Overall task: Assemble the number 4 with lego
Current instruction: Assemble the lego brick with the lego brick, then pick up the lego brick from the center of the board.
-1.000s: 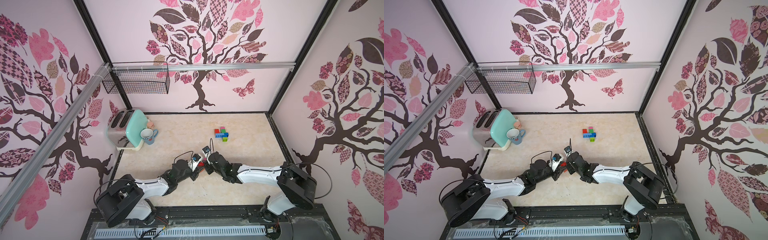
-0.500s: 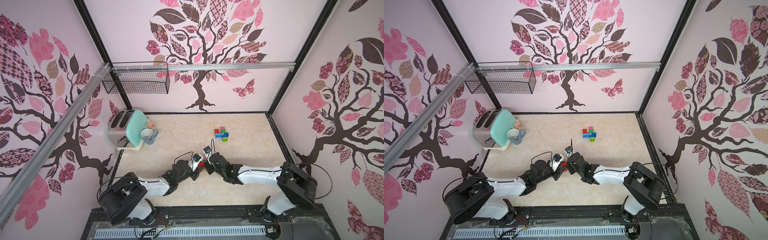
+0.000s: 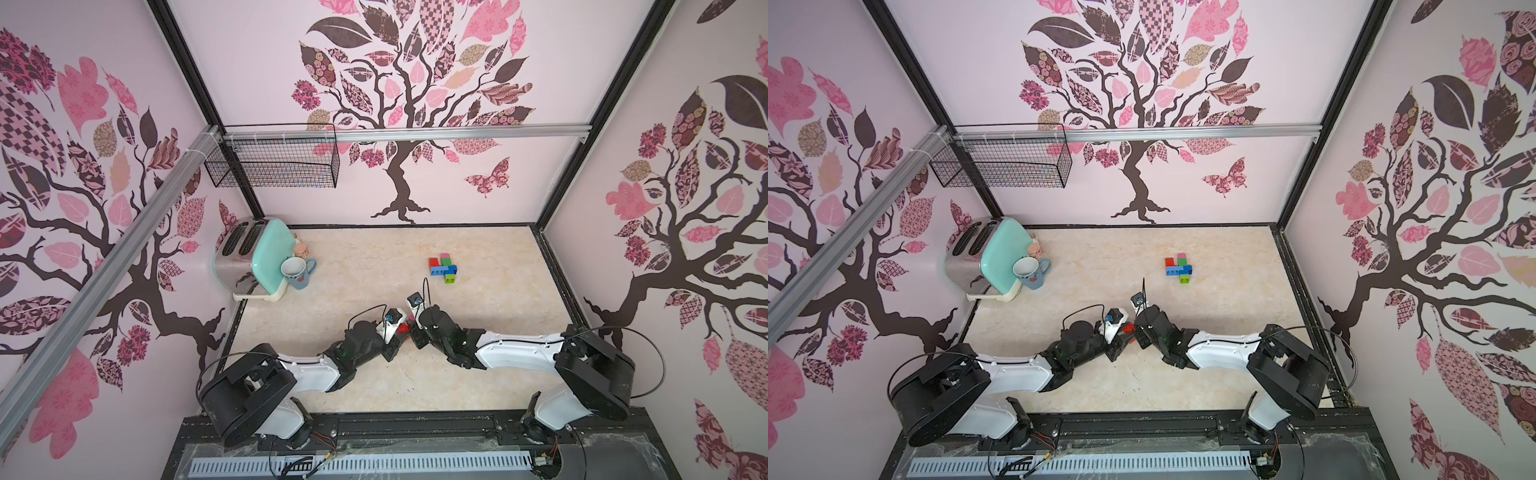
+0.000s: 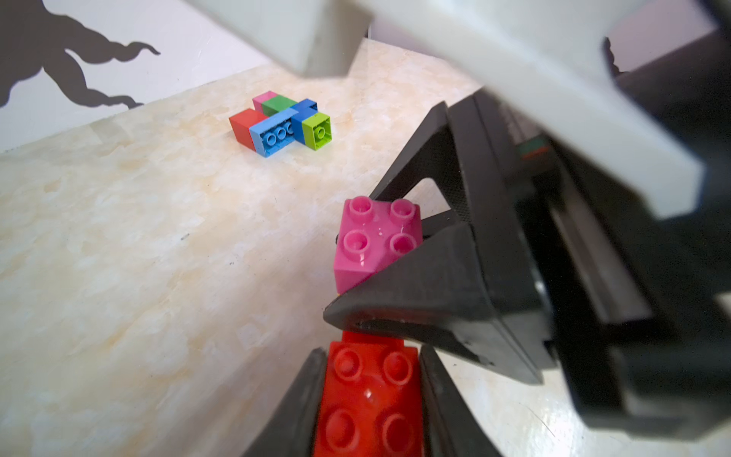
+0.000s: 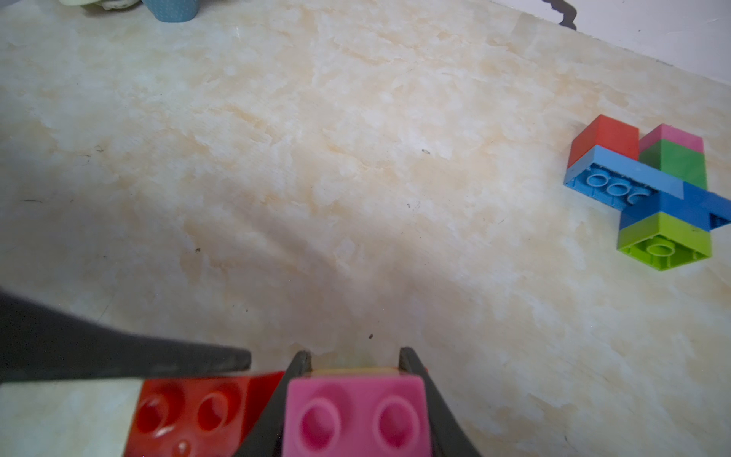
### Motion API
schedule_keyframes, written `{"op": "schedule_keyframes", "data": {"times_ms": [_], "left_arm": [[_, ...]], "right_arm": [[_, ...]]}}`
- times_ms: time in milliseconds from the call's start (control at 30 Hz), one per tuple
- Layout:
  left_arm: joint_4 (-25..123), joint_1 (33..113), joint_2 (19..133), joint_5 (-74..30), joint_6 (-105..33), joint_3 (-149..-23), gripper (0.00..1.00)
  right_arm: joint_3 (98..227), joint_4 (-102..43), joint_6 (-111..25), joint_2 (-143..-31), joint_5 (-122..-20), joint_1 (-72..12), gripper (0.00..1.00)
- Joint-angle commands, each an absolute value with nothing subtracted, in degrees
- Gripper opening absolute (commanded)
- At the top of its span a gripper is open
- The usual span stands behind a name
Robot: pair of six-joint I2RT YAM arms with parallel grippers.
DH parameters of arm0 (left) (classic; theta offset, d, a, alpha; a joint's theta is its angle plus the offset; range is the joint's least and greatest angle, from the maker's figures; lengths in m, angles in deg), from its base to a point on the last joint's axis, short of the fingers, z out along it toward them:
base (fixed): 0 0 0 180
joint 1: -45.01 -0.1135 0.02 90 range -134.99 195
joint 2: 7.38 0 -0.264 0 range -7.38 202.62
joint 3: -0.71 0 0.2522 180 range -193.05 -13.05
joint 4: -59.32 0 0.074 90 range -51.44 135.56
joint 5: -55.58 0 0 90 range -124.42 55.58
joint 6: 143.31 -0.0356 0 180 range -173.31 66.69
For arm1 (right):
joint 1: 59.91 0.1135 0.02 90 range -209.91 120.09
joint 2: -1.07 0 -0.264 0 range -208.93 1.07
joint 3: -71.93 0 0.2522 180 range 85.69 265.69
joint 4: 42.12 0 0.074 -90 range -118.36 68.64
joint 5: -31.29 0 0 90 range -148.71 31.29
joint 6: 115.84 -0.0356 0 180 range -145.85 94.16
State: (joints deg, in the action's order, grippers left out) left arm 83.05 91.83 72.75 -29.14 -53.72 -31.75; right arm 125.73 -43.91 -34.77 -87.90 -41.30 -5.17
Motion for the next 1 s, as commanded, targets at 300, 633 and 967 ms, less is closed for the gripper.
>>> {"op": "schedule_keyframes", "data": {"times_ms": [300,633,967], "left_arm": [[79.7,92.2,73.3,-23.7,-58.7,-30.4,0.65],[85.0,92.1,79.2,-24.0,-59.4,-31.6,0.54],[92.0,91.2,81.5,-25.6,-59.2,-31.8,0.51]], "right_arm": [[121.0,-27.4,-36.6,-92.3,-48.0,-3.4,0.0],[121.2,-27.4,-36.5,-92.2,-47.7,-3.4,0.0],[121.2,-27.4,-36.6,-92.2,-47.5,-3.5,0.0]]}}
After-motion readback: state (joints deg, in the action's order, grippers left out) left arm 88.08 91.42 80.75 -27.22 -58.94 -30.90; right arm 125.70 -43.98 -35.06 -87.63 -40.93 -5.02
